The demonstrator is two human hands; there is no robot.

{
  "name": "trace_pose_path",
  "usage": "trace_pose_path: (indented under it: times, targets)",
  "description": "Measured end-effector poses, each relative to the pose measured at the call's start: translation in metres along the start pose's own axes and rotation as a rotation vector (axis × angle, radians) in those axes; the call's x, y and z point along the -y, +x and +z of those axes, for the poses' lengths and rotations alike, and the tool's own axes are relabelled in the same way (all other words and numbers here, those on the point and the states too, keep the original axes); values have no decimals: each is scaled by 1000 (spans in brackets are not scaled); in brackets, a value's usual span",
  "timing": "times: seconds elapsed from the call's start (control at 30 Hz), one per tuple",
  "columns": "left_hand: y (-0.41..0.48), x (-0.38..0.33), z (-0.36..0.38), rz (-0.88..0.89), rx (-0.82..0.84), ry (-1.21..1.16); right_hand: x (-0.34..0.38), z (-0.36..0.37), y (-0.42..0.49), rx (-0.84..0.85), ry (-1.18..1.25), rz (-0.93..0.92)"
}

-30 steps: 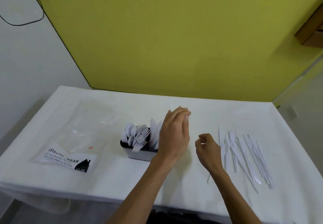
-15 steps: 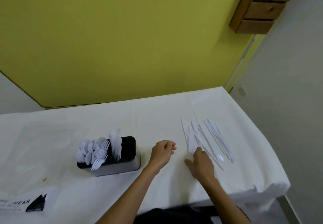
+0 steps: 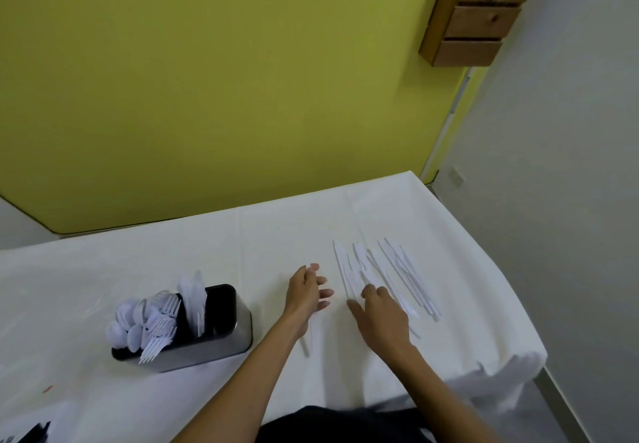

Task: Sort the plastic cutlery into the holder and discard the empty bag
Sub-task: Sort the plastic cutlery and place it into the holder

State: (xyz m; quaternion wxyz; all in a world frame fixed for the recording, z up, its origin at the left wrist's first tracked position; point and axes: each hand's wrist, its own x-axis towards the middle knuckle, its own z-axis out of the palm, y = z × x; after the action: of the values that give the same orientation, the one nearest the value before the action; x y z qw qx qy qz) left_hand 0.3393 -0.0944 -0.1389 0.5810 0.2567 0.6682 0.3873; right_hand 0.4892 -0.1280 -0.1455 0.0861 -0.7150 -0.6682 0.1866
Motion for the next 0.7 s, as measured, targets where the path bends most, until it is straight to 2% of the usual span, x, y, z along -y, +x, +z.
trace_pose_path:
  times: [0.13, 0.23, 0.33, 0.43, 0.53, 0.63, 0.7]
  targets:
    - [7, 0, -3, -71, -27, -52, 10, 4, -1, 52, -210, -73]
    - [14, 3, -1, -113, -32, -28, 8, -2, 3, 149, -229, -55]
    - [15, 2, 5, -122, -7, 42, 0, -9, 9, 190, -146, -20]
    - [15, 1, 17, -91, 60, 190, 1, -17, 11, 224, 51, -85]
    - [17, 2, 28, -21, 88, 284, 4, -18, 15, 171, 156, -141]
    - [20, -2, 23, 13, -14, 258, -3, -16, 20, 107, -39, -97]
    - [24, -3, 15, 4, -71, 189, -9, -15, 19, 142, -164, -78]
